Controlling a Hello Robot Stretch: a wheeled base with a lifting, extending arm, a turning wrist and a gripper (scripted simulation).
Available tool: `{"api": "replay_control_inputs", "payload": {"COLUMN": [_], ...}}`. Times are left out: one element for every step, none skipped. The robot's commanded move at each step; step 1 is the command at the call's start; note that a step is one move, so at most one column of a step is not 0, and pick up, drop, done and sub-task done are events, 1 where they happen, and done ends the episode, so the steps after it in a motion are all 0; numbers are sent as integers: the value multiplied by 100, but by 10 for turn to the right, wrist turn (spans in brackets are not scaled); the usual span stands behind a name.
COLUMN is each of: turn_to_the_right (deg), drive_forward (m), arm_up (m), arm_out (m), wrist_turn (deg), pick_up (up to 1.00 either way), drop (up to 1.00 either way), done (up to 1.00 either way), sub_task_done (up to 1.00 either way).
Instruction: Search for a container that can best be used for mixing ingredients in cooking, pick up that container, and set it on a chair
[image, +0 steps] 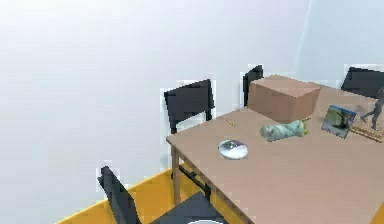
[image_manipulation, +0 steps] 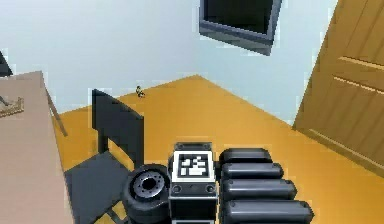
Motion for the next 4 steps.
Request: {"api": "replay_control_inputs", "payload": {"turn_to_the_right": [150, -450, -60, 390], "drive_forward": [0, 0, 0, 0], "arm_up": [0, 0, 0, 0], "arm_out": [0, 0, 0, 0], "wrist_turn": [0, 0, 0, 0], "pick_up": [0, 0, 0, 0], "drop": [0, 0, 0, 0], "done": [0, 0, 0, 0], "sub_task_done": [0, 0, 0, 0]}}
